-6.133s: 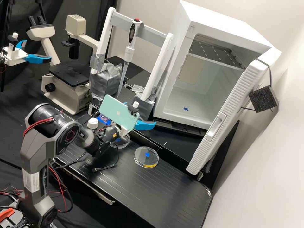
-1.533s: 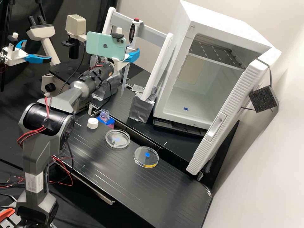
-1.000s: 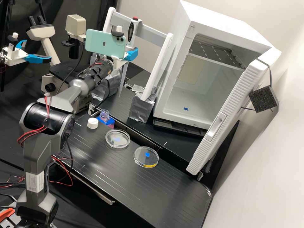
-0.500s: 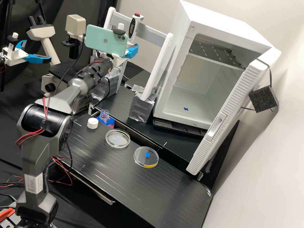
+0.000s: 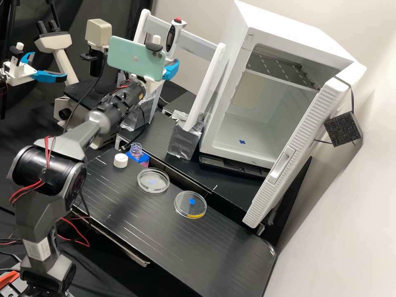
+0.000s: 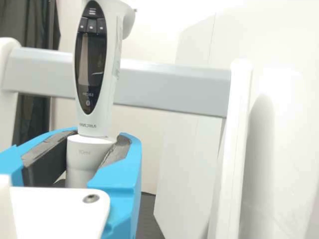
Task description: Use the pipette
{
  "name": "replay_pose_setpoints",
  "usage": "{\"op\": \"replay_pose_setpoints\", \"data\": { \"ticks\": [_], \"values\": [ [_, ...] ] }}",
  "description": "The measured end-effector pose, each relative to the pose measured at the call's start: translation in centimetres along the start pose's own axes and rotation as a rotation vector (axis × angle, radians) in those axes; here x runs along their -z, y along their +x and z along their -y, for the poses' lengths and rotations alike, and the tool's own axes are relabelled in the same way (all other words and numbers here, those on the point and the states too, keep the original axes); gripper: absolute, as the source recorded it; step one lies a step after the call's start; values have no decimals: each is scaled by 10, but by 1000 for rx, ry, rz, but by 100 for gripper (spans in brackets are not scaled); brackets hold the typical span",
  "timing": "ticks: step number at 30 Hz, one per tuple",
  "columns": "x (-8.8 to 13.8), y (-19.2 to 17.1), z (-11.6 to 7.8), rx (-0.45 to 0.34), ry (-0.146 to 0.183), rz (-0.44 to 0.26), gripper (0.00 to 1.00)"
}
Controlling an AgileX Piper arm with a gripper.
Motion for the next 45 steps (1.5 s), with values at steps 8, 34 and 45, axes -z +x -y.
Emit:
{"op": "replay_pose_setpoints", "data": {
  "ticks": [8, 34, 45],
  "values": [
    [-9, -35, 1, -58, 14, -21, 0],
    [-33, -78, 31, -59, 57, -21, 0],
    [-39, -87, 43, -103, 51, -45, 0]
  ]
}}
